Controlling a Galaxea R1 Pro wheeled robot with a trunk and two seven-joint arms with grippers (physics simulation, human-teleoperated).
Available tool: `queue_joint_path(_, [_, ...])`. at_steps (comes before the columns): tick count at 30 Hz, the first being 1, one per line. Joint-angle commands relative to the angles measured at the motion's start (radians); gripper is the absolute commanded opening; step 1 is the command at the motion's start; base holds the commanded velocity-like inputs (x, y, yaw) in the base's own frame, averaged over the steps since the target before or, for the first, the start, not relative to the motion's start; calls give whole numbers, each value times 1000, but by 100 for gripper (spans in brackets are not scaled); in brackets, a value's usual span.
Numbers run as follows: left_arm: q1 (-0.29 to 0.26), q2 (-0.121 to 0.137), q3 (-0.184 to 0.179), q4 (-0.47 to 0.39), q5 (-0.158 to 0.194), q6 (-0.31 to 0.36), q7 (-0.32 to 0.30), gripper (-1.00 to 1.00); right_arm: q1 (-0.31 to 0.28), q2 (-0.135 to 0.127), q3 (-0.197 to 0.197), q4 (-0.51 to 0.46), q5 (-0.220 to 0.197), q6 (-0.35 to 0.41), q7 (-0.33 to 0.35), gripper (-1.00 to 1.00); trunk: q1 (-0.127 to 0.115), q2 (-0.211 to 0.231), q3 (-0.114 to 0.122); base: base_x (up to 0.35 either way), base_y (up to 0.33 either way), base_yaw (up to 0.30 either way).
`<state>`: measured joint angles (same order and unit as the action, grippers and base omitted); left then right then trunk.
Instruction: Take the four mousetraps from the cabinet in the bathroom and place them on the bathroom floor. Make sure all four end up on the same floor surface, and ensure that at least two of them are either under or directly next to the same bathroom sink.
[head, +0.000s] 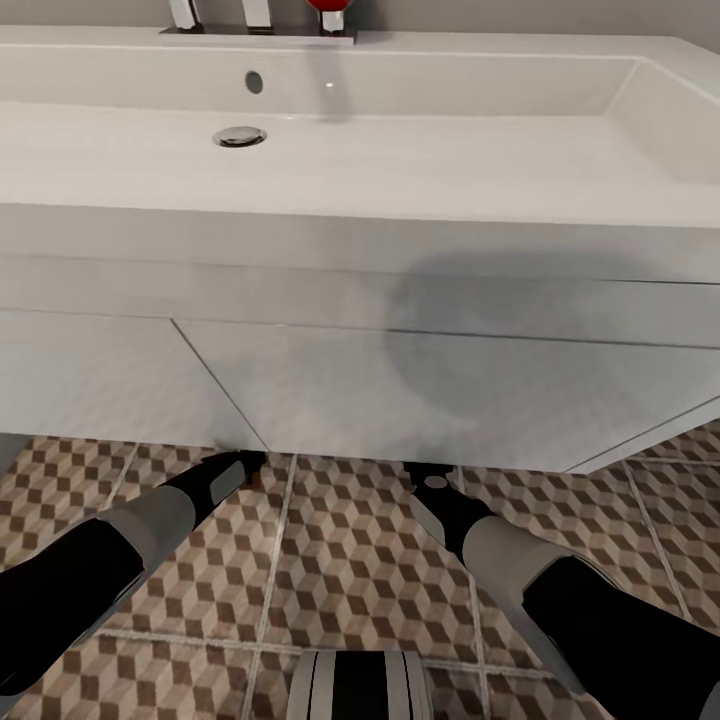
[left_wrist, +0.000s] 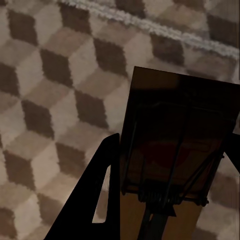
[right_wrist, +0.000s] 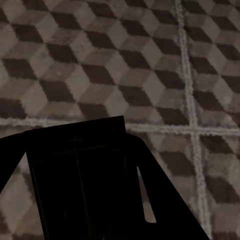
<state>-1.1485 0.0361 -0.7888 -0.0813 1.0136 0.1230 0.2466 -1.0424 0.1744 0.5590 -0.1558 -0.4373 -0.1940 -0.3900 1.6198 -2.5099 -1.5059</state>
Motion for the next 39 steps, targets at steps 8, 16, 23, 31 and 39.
queue_joint_path(8, [-77, -1, -13, -20, 0, 8, 13, -100, -1, 0, 8, 1, -12, -6, -1, -100, 0, 0, -6, 0, 0, 3])
queue_joint_path(16, [-77, -1, -13, -20, 1, 7, 13, -100, -1, 0, 8, 1, -12, -18, -1, -100, 0, 0, -9, 0, 0, 30])
queue_joint_path(23, [19, -3, -22, -29, 7, -1, -1, -100, -5, -2, 11, 28, -13, -24, -3, -100, 0, 0, -9, 0, 0, 1])
queue_joint_path(31, [52, -19, -23, -40, 3, 1, 0, -100, 3, -3, 9, -7, -12, -27, -9, -100, 0, 0, -9, 0, 0, 0])
queue_joint_path(39, [55, -29, -23, -41, 1, 1, 0, -100, 4, -3, 9, -28, -11, -26, -15, -100, 0, 0, -8, 0, 0, -39])
